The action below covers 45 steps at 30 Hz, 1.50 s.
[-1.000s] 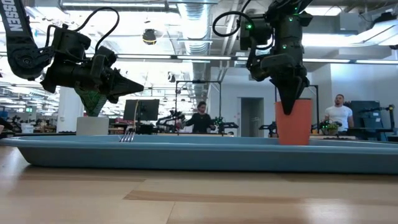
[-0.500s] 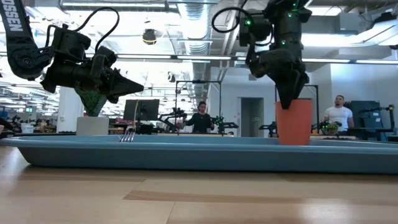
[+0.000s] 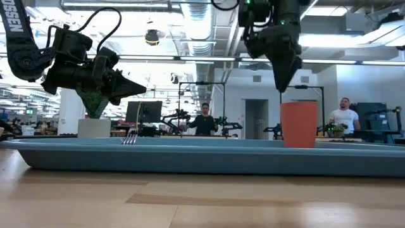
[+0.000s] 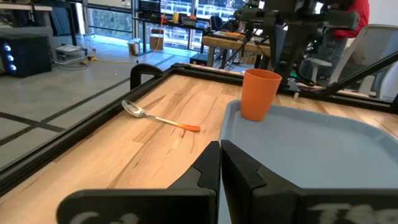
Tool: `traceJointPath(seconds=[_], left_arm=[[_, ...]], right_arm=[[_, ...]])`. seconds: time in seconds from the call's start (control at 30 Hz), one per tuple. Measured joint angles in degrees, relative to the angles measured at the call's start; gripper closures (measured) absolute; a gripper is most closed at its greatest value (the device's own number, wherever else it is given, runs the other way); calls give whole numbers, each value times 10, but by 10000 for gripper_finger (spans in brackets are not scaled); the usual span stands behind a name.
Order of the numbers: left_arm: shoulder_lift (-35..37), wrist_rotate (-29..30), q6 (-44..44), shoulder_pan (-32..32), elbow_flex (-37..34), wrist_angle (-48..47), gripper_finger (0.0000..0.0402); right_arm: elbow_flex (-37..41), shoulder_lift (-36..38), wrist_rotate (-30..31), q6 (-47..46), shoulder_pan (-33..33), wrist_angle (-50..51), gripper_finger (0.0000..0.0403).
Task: Pick and place plate/cup/fork/spoon on tray
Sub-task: Put the orange plate on the blue serving tray
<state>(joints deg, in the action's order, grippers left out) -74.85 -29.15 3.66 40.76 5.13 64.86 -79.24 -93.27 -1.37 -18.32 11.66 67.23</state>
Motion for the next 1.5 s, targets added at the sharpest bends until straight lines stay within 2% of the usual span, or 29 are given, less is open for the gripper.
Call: traceJointPath(seconds=[0.13,0.23,0.3,0.43,0.57,0.73,0.9,0.97,1.1,1.27,1.5], left_arm=[[0,-2,-3,0,0,0,401],[0,-4,-10,0,0,0,401],[0,-5,-10,0,0,0,401],[0,-29,-13,0,0,0,401],[0,-50,-20,0,0,-1,402],[0,-52,-9,0,0,-3,402],[0,-90,14,-13,0,-15,401],[0,-109,16,-28,0,-15,402],[0,-103,20,-72,0,-33,402],[0,-42,21,-130,0,-70,401],[3,47,22,-206,0,-134,402]], right_arm=[[-2,0,-1,77,5,-37,321],[-2,0,-19,137,15,-104,375],[-1,0,-37,169,25,-159,393],[30,0,-47,206,35,-313,384],[89,0,-48,232,32,-492,396],[178,0,-47,229,13,-740,392],[235,0,-25,233,-18,-917,396],[250,0,-12,245,-33,-944,399],[280,0,-9,249,-51,-998,399],[307,2,-5,233,-77,-1031,400],[348,92,16,242,-121,-995,398]])
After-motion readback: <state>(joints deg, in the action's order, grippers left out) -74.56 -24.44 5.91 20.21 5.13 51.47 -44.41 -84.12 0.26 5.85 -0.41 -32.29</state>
